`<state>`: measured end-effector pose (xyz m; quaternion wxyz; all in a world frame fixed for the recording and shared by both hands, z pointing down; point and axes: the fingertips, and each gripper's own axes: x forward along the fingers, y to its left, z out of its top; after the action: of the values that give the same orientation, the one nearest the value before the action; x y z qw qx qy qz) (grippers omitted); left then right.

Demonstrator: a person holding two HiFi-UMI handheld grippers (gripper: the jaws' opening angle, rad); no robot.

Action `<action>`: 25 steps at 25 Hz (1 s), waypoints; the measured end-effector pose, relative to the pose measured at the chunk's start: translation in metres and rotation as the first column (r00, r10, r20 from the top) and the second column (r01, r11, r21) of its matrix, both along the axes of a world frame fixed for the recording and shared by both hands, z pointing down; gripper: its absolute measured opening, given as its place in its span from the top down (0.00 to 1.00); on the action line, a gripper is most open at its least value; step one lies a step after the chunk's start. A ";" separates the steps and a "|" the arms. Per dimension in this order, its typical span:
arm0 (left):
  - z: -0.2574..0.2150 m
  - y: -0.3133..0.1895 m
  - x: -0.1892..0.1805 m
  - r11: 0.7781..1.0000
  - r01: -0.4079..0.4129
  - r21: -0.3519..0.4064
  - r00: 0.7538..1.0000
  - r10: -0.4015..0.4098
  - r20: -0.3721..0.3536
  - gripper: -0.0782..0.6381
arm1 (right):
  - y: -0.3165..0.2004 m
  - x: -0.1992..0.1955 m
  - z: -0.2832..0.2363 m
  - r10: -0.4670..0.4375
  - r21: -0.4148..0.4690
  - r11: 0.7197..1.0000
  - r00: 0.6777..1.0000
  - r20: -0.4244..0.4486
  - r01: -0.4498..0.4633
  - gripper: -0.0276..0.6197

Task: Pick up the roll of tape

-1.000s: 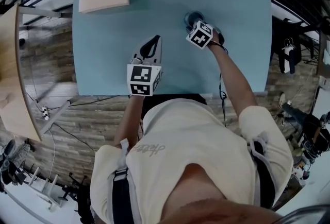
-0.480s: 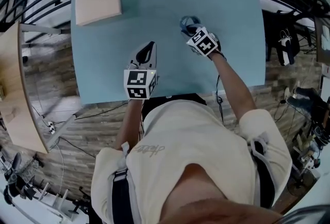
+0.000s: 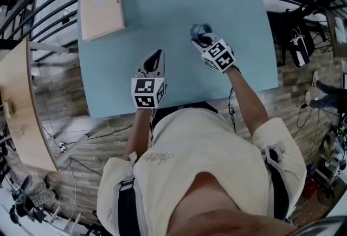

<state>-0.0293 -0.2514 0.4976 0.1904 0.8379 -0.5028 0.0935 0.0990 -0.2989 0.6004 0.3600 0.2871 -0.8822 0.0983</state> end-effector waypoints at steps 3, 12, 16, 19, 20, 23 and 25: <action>-0.008 0.002 0.004 1.000 -0.005 0.013 1.000 0.005 0.010 0.86 | 0.003 0.005 -0.029 0.023 0.046 0.999 0.998 0.055 -0.026 0.87; -0.045 -0.002 -0.003 0.996 0.008 0.087 0.998 -0.013 0.059 0.86 | 0.020 0.021 -0.097 0.057 0.137 0.987 0.982 0.180 -0.083 0.87; -0.063 -0.003 -0.003 0.993 0.013 0.120 0.997 -0.021 0.071 0.86 | 0.028 0.035 -0.122 0.099 0.165 0.976 0.963 0.251 -0.144 0.87; -0.074 -0.002 0.000 0.990 0.008 0.140 0.997 -0.018 0.076 0.86 | 0.034 0.050 -0.135 0.137 0.181 0.964 0.947 0.289 -0.195 0.87; -0.078 -0.002 0.002 0.989 0.005 0.147 0.997 -0.017 0.078 0.86 | 0.036 0.055 -0.140 0.147 0.190 0.959 0.942 0.302 -0.211 0.87; -0.088 -0.003 0.004 0.985 -0.003 0.170 0.997 -0.011 0.082 0.86 | 0.040 0.065 -0.155 0.168 0.213 0.944 0.925 0.340 -0.250 0.87; -0.094 -0.004 0.005 0.983 -0.009 0.183 0.997 -0.007 0.083 0.86 | 0.042 0.068 -0.162 0.172 0.225 0.938 0.919 0.354 -0.262 0.87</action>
<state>-0.0248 -0.2550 0.4033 0.0914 0.8475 -0.5163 0.0818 0.1668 -0.2573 0.4380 0.1523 0.4096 -0.8972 0.0642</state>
